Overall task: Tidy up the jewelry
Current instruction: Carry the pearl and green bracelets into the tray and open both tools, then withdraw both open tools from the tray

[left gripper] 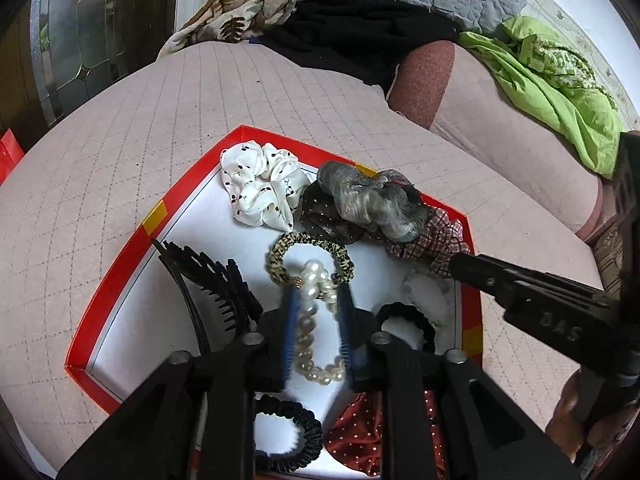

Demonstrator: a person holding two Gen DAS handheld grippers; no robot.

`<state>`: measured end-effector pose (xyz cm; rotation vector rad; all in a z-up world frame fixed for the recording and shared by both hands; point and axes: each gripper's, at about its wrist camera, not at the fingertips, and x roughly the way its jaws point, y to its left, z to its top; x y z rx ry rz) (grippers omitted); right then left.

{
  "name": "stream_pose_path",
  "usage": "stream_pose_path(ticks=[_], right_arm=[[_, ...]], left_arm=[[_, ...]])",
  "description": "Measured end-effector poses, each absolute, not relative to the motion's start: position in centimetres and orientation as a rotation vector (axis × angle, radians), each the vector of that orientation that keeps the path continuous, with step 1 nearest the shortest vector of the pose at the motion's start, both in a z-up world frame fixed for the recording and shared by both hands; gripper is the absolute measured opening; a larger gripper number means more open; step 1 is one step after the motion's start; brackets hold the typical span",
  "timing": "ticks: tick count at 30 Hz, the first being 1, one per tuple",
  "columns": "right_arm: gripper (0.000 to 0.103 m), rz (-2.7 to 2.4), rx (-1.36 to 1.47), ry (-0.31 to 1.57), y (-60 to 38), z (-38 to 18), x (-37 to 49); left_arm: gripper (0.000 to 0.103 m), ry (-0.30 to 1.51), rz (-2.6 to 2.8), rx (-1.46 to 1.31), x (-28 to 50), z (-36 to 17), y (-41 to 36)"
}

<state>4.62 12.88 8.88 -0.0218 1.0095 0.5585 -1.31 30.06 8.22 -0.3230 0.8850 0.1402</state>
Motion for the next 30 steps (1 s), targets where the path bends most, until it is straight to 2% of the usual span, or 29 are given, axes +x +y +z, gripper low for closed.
stream_pose_path(ticks=[3, 5, 7, 9, 15, 27, 30], right_arm=[[0.034, 0.554, -0.014, 0.991, 11.9, 9.5, 4.1], [0.034, 0.535, -0.016, 0.986, 11.0, 9.6, 3.7], [0.034, 0.515, -0.021, 0.992, 10.3, 9.3, 3.3], [0.034, 0.499, -0.027, 1.006, 9.8, 8.7, 2.9], [0.034, 0.476, -0.018, 1.055, 9.4, 6.8, 2.3], [0.034, 0.393, 0.004, 1.011, 2.7, 8.2, -2.7], [0.039, 0.357, 0.013, 1.012, 0.5, 8.2, -4.5]], left_arm=[[0.024, 0.867, 0.115, -0.317, -1.8, 8.7, 29.6], [0.027, 0.858, 0.102, -0.306, -2.2, 9.0, 29.1], [0.035, 0.843, 0.093, -0.277, -2.7, 9.4, 28.4], [0.037, 0.827, 0.093, -0.247, -3.0, 9.7, 27.7], [0.038, 0.803, 0.076, -0.211, -3.8, 10.2, 26.7], [0.041, 0.797, 0.068, -0.159, -4.5, 10.5, 24.7], [0.041, 0.778, 0.079, -0.115, -5.6, 10.8, 23.3]])
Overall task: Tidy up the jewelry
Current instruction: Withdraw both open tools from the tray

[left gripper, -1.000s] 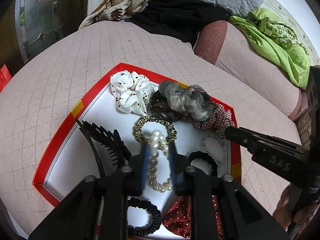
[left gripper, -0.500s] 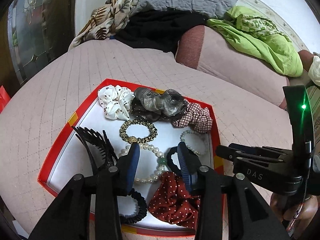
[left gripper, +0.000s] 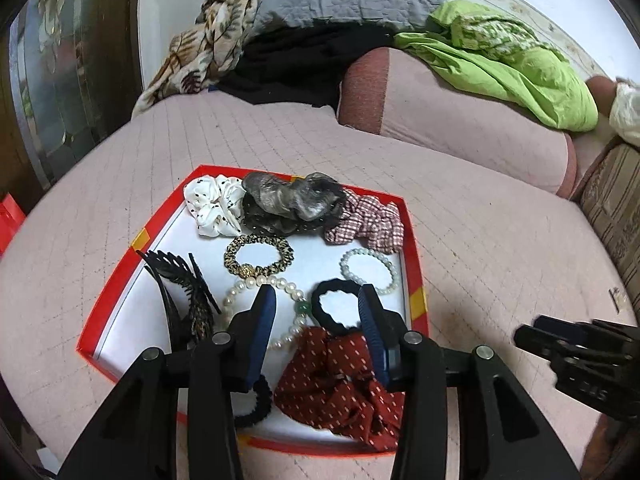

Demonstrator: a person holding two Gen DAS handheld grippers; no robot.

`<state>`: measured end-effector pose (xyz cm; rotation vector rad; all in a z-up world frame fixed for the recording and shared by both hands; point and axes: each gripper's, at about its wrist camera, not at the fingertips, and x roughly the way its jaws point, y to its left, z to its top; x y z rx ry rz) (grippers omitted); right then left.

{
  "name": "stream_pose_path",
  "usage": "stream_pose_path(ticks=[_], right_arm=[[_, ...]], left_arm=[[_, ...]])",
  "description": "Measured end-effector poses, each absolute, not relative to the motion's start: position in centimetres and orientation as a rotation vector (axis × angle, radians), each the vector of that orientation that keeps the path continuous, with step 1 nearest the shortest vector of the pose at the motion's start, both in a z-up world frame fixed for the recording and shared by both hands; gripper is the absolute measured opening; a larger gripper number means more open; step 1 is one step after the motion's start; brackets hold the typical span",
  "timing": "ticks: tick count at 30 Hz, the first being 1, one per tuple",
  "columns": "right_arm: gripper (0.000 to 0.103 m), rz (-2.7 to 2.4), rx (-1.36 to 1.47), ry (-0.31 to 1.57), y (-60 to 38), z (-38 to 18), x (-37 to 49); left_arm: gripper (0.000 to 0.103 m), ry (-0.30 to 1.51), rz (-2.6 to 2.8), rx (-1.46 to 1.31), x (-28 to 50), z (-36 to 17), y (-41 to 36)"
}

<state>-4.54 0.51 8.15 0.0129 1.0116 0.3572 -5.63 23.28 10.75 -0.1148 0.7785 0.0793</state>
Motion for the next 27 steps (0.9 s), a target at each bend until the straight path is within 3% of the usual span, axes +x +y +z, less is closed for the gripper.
stream_pose_path(ticks=[3, 8, 13, 19, 27], right_arm=[[0.042, 0.323, 0.013, 0.998, -1.3, 8.4, -6.5], [0.055, 0.281, -0.033, 0.951, -3.4, 9.1, -9.3], [0.056, 0.231, -0.082, 0.920, -5.0, 9.2, -11.5], [0.057, 0.148, -0.129, 0.897, -6.2, 9.7, -13.1], [0.066, 0.090, -0.133, 0.869, -7.6, 10.4, -14.2]], left_arm=[[0.044, 0.744, 0.081, -0.076, -7.4, 11.4, 21.3], [0.060, 0.701, 0.077, -0.041, -11.2, 12.5, 17.8], [0.067, 0.705, 0.106, -0.044, -14.7, 12.7, 15.7], [0.067, 0.760, 0.131, -0.097, -16.3, 12.7, 14.5], [0.067, 0.767, 0.130, -0.040, -17.4, 13.3, 11.9]])
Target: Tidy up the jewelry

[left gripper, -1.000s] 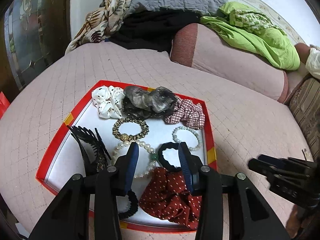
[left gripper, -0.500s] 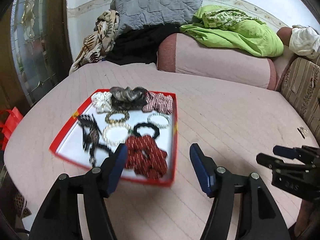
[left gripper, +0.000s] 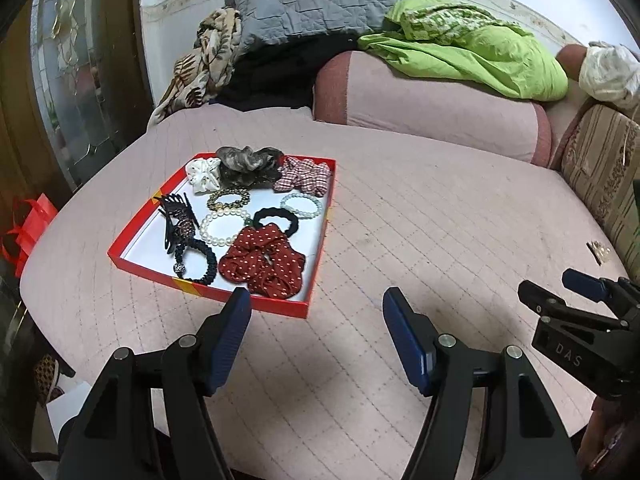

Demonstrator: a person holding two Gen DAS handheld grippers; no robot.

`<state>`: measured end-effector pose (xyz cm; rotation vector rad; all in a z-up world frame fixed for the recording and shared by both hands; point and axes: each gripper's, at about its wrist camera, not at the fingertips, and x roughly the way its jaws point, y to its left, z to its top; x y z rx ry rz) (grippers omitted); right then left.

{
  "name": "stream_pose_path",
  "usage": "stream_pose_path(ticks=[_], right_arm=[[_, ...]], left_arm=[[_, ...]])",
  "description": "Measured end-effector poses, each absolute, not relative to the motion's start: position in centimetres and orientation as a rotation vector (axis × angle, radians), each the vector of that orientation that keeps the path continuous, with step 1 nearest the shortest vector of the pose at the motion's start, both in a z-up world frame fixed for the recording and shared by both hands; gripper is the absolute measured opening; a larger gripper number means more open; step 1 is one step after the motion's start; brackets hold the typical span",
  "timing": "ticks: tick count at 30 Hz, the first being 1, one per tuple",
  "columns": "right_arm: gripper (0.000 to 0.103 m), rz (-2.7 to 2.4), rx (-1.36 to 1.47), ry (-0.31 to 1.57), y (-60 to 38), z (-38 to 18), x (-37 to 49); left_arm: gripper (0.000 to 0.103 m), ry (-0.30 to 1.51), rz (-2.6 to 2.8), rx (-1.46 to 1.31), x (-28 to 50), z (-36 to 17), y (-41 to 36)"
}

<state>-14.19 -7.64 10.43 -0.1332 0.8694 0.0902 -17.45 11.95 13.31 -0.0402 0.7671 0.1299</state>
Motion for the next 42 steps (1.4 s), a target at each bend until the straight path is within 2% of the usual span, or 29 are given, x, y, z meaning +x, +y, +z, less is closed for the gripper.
stream_pose_path(ticks=[8, 10, 12, 42], right_arm=[[0.067, 0.079, -0.106, 0.870, -8.5, 10.4, -14.6], [0.067, 0.080, -0.105, 0.864, -8.5, 10.5, -14.8], [0.069, 0.081, -0.104, 0.859, -8.6, 10.6, -15.0], [0.076, 0.093, -0.099, 0.855, -9.0, 10.4, -16.1]], left_arm=[[0.068, 0.756, 0.147, 0.019, -17.9, 14.1, 10.2], [0.074, 0.748, 0.162, 0.029, -18.0, 14.3, 9.9], [0.075, 0.744, 0.180, 0.040, -18.0, 14.3, 9.7], [0.077, 0.780, 0.181, 0.009, -18.2, 13.7, 9.5]])
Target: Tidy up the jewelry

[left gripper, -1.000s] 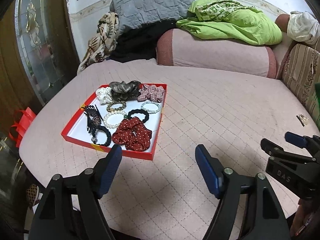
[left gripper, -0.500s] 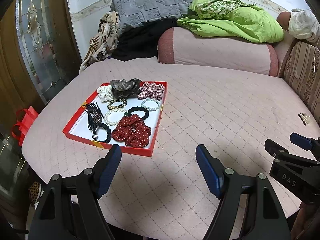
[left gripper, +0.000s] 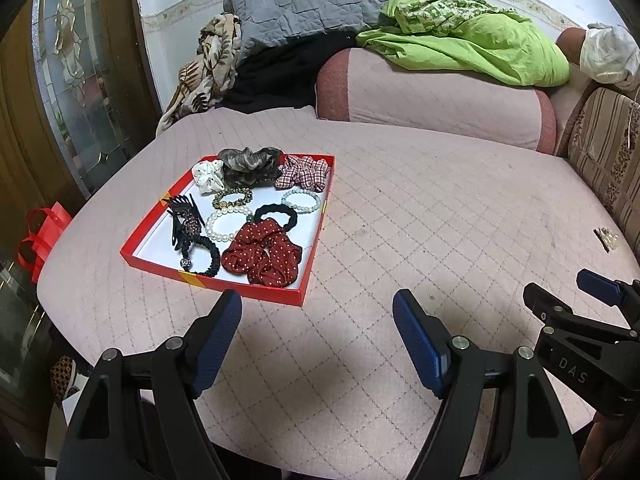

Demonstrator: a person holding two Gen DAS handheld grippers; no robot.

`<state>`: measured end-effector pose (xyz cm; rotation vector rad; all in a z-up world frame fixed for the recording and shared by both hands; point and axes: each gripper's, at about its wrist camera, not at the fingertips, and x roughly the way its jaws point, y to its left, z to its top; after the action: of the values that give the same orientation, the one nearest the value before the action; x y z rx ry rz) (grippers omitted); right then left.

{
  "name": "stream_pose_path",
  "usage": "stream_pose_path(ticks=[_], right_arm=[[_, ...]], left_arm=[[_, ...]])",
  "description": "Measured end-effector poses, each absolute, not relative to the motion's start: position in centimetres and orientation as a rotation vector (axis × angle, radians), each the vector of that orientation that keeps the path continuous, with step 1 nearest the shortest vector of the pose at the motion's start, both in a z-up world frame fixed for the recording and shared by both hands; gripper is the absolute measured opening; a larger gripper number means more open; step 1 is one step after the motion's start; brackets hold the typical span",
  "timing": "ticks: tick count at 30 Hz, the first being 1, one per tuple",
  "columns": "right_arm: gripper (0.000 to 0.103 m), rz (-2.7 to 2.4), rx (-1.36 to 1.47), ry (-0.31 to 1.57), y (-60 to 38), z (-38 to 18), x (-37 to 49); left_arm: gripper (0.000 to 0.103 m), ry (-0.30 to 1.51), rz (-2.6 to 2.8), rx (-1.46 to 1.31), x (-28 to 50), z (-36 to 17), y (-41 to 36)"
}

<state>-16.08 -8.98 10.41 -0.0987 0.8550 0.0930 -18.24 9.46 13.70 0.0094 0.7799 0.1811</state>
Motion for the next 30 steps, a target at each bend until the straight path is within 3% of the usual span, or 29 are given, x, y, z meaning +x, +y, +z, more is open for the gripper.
stream_pose_path(ticks=[20, 30], right_arm=[[0.077, 0.107, -0.103, 0.870, -8.4, 10.0, -16.0], [0.077, 0.182, -0.067, 0.934, -7.5, 8.7, -14.9]], left_arm=[[0.077, 0.804, 0.166, 0.018, -17.9, 12.7, 9.5], [0.077, 0.789, 0.342, -0.107, -16.5, 12.1, 17.8]])
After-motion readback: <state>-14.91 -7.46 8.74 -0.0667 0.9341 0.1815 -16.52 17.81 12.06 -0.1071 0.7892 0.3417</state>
